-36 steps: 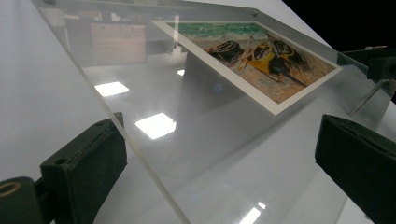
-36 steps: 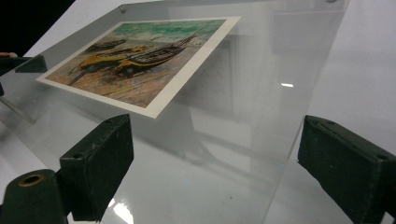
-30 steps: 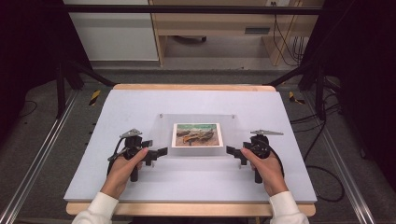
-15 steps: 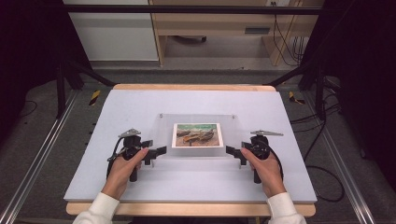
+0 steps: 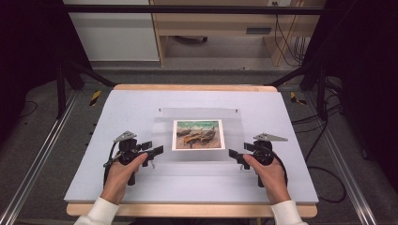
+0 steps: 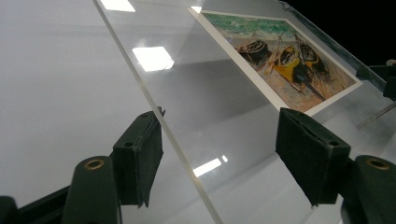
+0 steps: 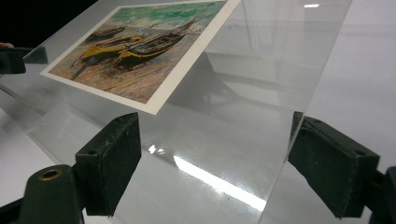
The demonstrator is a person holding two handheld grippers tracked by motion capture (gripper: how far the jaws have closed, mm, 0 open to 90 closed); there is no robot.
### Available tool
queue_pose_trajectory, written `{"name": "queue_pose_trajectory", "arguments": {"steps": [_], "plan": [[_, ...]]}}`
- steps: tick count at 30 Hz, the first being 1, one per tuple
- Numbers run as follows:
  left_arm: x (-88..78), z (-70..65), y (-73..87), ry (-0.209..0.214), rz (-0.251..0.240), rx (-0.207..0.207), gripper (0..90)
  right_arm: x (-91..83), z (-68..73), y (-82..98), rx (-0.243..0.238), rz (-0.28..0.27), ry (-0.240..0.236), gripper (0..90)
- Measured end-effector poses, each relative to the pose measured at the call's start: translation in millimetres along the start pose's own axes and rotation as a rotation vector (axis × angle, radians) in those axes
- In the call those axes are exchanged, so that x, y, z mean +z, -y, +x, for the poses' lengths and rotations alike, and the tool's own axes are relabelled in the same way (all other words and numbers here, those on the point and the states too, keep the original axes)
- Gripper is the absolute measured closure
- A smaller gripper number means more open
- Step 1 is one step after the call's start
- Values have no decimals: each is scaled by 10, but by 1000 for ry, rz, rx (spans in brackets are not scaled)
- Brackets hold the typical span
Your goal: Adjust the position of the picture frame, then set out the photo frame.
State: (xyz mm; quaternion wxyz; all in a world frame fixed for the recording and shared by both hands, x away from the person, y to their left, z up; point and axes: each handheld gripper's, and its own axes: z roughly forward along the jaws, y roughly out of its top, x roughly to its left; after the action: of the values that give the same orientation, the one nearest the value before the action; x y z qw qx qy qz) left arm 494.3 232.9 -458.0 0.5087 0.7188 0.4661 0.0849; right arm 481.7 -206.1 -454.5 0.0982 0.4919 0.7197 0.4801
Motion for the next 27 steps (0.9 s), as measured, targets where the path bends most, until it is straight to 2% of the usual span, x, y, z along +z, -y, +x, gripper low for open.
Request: {"name": "queue_pose_trajectory", "arguments": {"steps": [3,7,10,13,15,18,21,27], "plan": [[1,13,2,2,-4,-11,329,1,-9,-1,-4,0,-1,179],[-26,-12,-14,-4,9,11,336,-16,5,11,-10,-7,0,184],[-51,-41,-10,-10,4,12,353,-46,26,33,-22,-16,7,189],[-98,-70,-11,-25,-2,27,373,-63,58,35,-50,-24,19,197],[-114,-60,3,-21,-10,17,385,-52,63,20,-73,-30,22,198],[-122,-66,15,-18,-16,13,395,-58,52,15,-73,-25,13,203],[-144,-76,11,-21,-18,24,410,-73,75,8,-96,-22,25,210],[-136,-90,-4,-29,-24,32,424,-104,80,22,-100,-41,42,242]]}}
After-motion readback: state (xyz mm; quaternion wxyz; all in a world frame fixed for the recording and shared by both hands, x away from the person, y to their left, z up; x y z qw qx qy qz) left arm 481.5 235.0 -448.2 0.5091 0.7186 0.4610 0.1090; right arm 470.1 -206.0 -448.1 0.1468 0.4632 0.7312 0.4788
